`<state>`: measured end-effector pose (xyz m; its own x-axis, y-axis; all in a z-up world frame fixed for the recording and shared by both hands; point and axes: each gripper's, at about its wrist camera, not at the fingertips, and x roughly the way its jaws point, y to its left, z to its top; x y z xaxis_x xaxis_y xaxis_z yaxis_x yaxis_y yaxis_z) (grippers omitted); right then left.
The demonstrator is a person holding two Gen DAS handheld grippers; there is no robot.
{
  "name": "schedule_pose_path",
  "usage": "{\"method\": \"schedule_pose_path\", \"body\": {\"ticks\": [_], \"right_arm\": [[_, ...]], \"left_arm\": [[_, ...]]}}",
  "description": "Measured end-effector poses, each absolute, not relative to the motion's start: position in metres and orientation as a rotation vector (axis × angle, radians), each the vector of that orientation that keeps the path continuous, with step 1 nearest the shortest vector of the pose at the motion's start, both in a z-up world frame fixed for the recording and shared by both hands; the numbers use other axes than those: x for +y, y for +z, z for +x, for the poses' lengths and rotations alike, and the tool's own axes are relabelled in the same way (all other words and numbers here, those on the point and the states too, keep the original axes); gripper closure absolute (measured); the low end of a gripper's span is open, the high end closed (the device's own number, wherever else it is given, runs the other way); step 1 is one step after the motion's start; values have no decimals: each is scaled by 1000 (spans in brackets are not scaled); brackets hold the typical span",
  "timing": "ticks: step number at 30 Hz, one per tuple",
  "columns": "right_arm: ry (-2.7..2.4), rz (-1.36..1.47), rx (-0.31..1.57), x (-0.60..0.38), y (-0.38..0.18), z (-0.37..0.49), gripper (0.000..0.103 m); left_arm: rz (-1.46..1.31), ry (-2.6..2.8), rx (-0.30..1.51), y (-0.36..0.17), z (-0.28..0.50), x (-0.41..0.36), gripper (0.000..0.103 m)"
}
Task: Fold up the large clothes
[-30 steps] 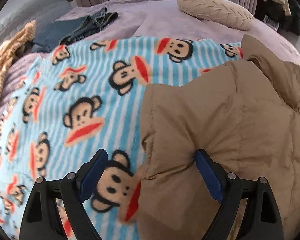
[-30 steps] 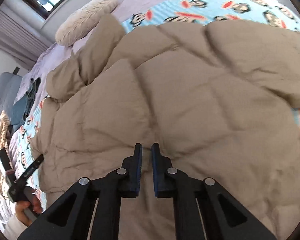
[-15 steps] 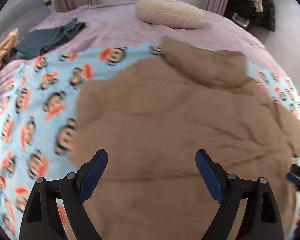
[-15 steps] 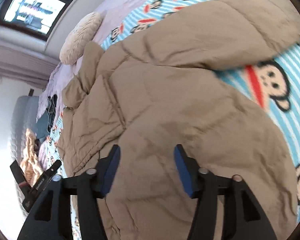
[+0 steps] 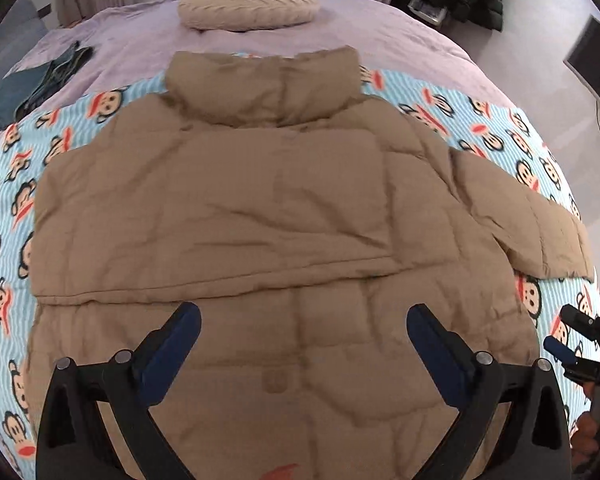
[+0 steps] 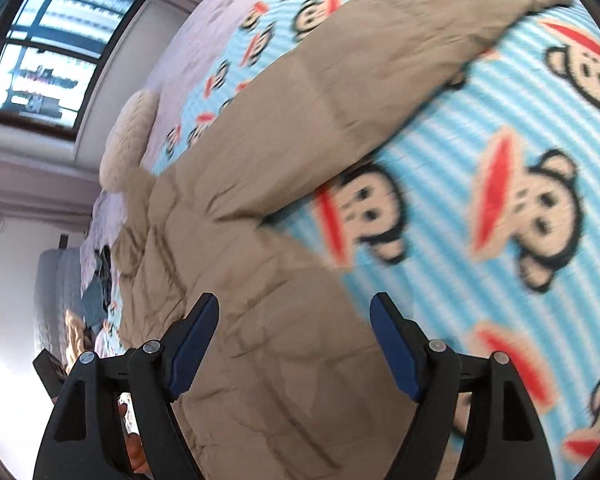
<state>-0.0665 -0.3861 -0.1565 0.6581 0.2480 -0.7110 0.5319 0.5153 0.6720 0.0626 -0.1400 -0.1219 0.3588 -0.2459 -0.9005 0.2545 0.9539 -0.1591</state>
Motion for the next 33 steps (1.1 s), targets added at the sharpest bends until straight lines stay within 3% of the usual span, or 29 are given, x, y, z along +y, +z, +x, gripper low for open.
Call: {"method": "schedule_pose_path", "body": {"ticks": [4, 27, 28, 30, 31, 32, 33], "right_arm": [[-238, 1082, 819, -419, -163, -81, 0], [-228, 1521, 405, -582, -206, -56, 1], [-223, 1547, 388, -585, -208, -54, 7], [-225, 1599, 398, -590, -213, -51, 42], [-227, 1624, 407, -591, -215, -50, 71], [-215, 1664, 405, -593, -221, -48, 89], [-199, 1696, 387, -593, -225, -45, 92]], "left_arm": [[67, -340, 1150, -124, 58, -169, 0], [153, -414, 1167, -121, 62, -244, 0], [151, -411, 1166, -121, 63, -244, 0], [144, -399, 1162, -119, 66, -240, 0], [141, -392, 1159, -118, 67, -238, 0], [134, -381, 1154, -116, 70, -233, 0], [129, -375, 1151, -115, 72, -231, 0]]}}
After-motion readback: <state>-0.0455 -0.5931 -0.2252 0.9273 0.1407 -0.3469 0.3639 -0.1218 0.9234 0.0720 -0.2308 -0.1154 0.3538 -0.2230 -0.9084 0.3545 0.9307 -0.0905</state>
